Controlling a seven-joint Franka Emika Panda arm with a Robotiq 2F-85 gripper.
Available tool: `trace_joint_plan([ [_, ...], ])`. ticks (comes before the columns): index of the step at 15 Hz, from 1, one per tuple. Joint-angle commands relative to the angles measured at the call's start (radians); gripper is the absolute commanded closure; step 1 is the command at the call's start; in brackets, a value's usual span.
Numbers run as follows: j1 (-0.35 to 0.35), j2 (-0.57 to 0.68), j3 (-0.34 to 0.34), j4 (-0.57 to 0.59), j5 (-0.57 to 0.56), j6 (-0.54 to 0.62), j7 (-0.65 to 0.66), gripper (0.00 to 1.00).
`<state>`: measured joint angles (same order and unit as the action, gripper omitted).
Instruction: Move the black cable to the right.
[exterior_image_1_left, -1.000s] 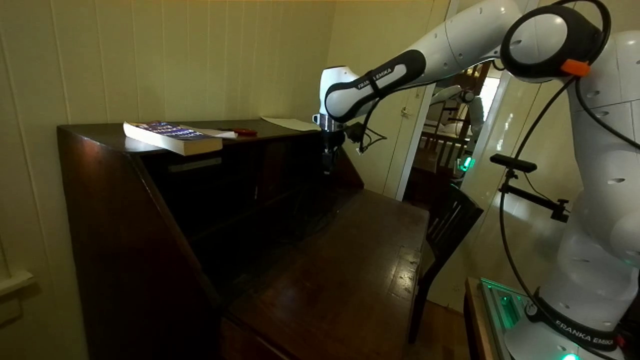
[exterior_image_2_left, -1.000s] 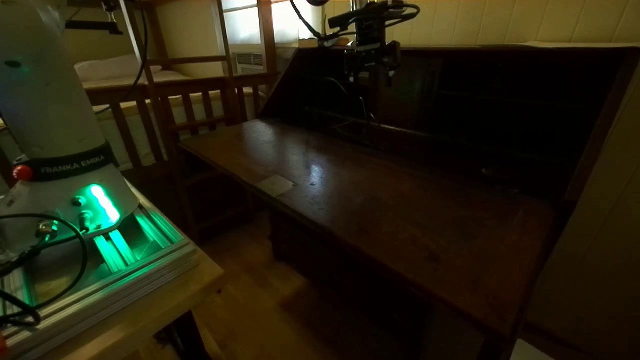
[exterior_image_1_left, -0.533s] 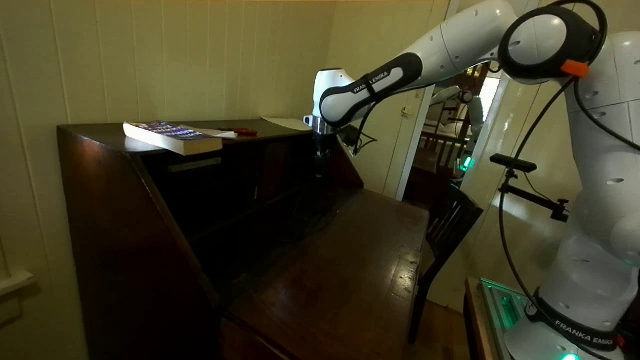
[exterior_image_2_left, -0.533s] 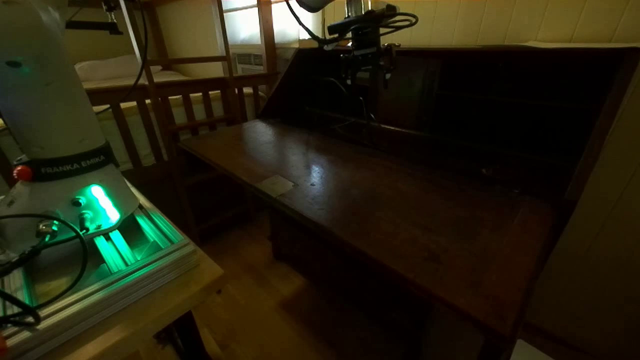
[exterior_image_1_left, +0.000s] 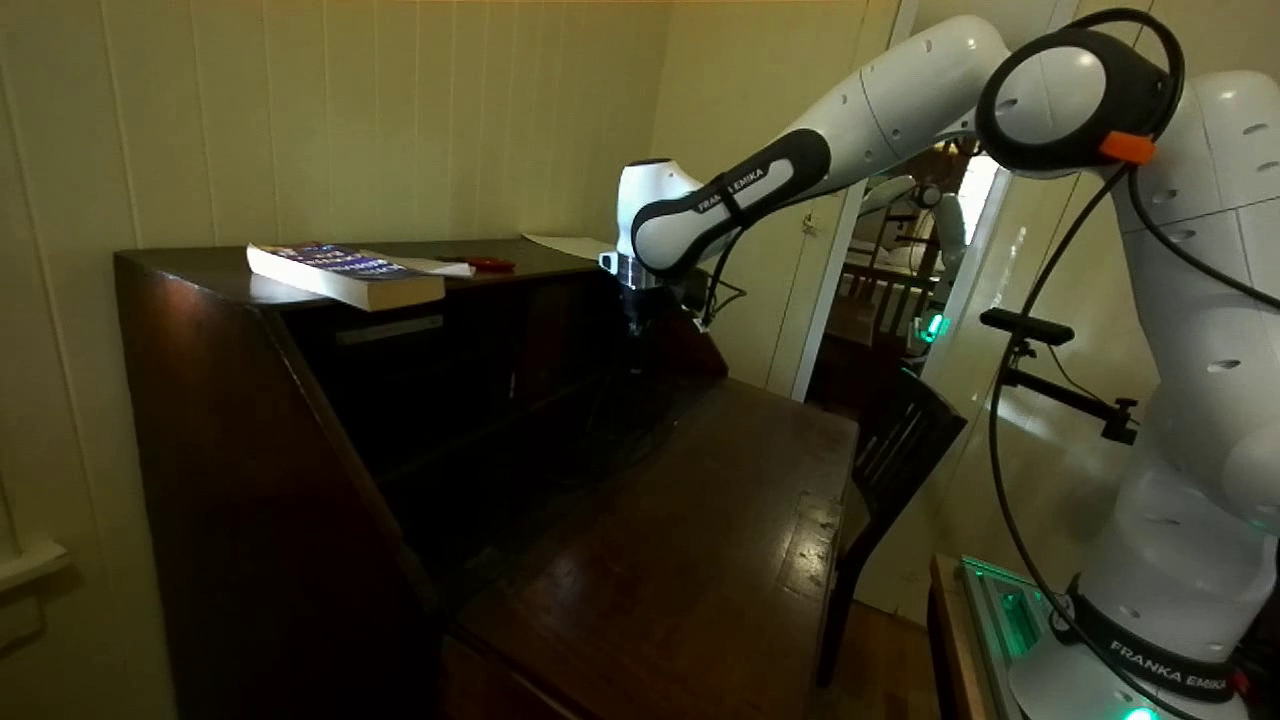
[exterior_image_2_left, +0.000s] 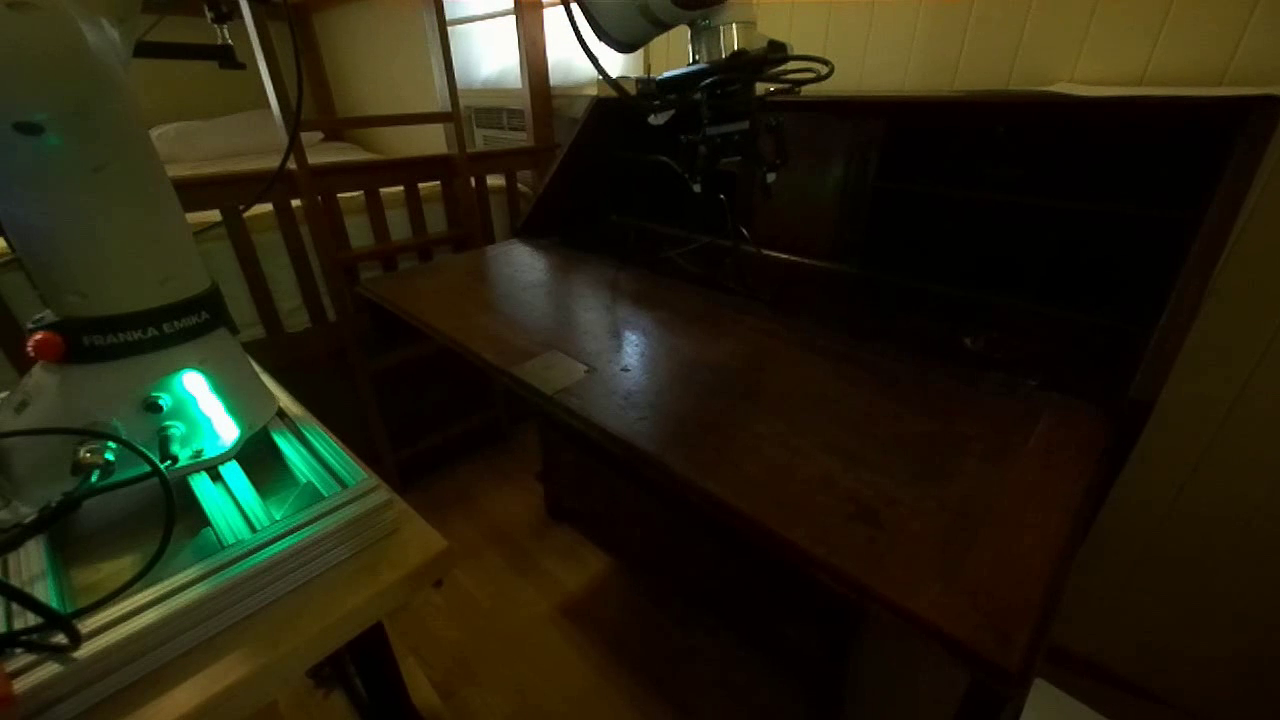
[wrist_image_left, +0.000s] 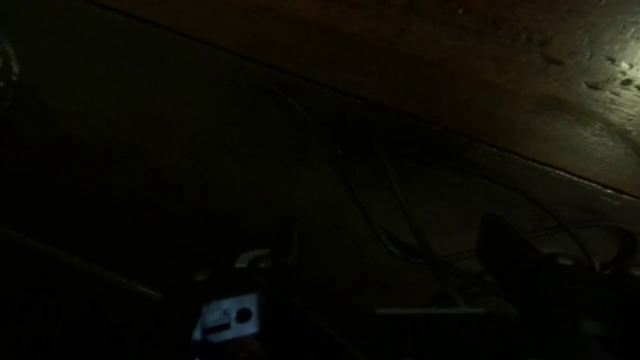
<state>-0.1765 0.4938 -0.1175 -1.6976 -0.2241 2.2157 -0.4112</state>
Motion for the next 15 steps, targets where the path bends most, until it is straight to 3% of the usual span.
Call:
trace_joint_plan([
  [1,-0.001,0.015,0.006,0.016,-0.027,0.01,-0.002,0.37],
  [9,-0.004,0.012,0.018,0.01,-0.014,0.002,-0.015,0.95],
  [12,0.0,-0.01,0.021,0.0,-0.008,-0.033,-0.007,1.0],
  [15,-0.019,-0.145,0.049,-0.094,0.034,-0.045,-0.075,0.99],
])
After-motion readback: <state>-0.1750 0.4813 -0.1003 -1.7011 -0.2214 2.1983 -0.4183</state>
